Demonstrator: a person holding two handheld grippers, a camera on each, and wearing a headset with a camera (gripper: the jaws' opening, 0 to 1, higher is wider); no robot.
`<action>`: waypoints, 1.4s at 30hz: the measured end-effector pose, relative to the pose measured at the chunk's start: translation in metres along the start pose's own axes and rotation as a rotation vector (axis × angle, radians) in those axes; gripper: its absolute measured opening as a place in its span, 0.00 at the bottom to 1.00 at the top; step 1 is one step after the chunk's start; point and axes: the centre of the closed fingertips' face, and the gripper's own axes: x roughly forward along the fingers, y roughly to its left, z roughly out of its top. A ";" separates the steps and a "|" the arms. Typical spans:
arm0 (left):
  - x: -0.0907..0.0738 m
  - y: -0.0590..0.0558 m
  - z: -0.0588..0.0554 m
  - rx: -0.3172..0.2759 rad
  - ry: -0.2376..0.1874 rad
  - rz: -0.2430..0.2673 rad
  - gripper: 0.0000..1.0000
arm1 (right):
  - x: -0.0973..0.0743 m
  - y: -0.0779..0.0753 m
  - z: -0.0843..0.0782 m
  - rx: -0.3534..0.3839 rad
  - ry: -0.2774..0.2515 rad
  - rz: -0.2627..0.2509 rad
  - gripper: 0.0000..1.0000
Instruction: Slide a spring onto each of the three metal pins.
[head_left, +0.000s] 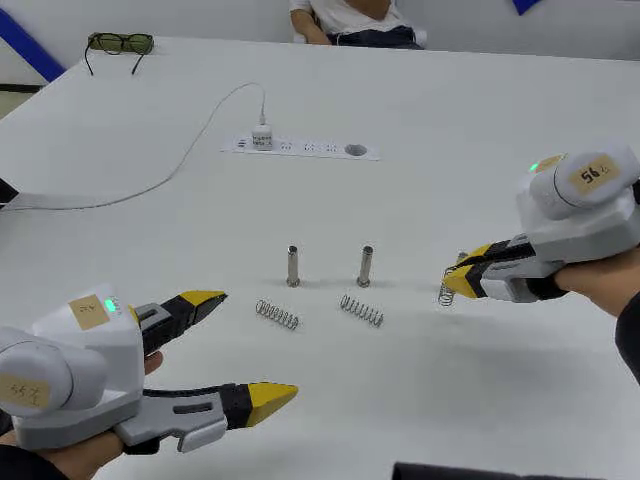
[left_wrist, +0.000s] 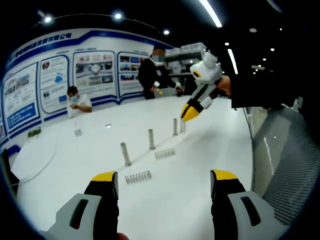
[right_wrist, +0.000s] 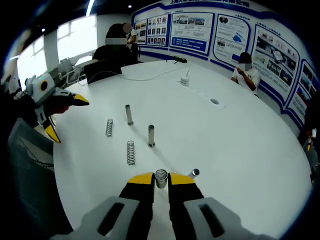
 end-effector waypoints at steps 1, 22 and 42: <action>0.000 0.000 0.000 0.000 -0.001 -0.001 0.77 | -0.001 -0.001 0.001 0.001 -0.002 -0.002 0.12; -0.002 -0.001 0.000 0.002 0.002 -0.004 0.77 | -0.022 -0.022 0.025 0.031 -0.062 -0.053 0.12; -0.004 0.001 -0.001 0.001 0.009 0.010 0.77 | -0.025 -0.047 0.032 0.047 -0.080 -0.099 0.12</action>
